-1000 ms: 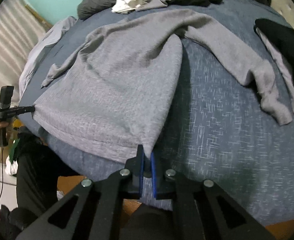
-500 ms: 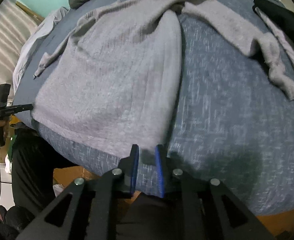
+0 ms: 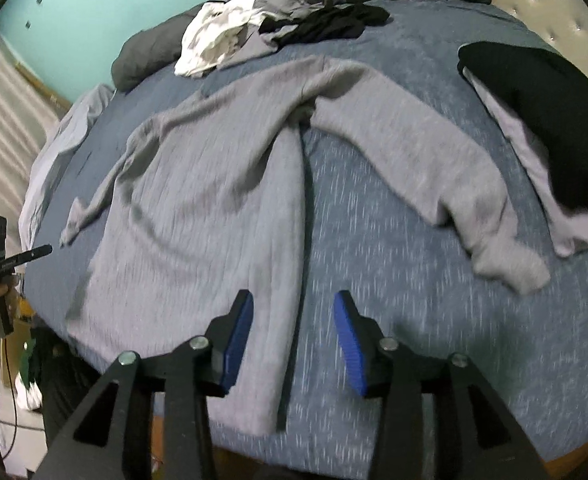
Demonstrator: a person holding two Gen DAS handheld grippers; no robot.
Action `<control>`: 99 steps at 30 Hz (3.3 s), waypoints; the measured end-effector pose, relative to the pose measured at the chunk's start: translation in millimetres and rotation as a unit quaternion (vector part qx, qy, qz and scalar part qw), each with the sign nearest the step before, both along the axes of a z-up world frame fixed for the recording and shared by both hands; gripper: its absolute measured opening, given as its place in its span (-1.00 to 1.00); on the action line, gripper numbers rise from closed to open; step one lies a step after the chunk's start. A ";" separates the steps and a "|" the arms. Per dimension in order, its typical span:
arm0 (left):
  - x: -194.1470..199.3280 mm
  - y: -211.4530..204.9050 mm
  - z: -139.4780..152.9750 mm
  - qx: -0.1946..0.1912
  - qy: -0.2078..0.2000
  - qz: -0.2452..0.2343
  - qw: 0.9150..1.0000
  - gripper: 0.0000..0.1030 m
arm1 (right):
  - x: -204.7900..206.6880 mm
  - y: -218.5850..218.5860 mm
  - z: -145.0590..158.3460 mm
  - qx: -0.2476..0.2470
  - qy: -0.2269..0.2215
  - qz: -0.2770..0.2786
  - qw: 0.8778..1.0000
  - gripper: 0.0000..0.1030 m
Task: Fold clothes
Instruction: 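Release the sweatshirt hem with both grippers and lift away, then move both open grippers toward the sweatshirt hem to grasp it, then close the right gripper on the grey sweatshirt hem while the left gripper hovers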
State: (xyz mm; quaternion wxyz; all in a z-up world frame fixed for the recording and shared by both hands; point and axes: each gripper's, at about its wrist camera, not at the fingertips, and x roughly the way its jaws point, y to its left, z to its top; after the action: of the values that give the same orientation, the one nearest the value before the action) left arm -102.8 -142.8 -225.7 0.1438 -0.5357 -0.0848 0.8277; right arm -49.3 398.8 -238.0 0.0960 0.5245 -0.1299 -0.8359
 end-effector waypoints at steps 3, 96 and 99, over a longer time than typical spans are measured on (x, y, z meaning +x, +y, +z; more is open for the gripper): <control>-24.9 7.4 4.3 -0.007 0.007 -0.004 1.000 -0.09 | -22.0 4.3 3.2 0.004 0.004 -0.004 1.000 -0.18; -345.0 103.6 -74.5 -0.034 0.041 -0.047 0.997 0.30 | -325.3 -93.0 -71.7 0.024 0.085 0.122 0.989 -0.91; -347.0 103.2 -75.1 -0.027 0.040 -0.040 0.998 0.30 | -341.7 -94.2 -60.2 0.017 0.103 0.095 0.990 -0.83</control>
State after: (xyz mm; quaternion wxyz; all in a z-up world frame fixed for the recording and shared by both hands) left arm -449.8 -39.6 -300.8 0.1654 -0.5088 -0.0355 0.8441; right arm -391.1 304.6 -298.2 0.1794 0.4469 -0.0548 -0.8747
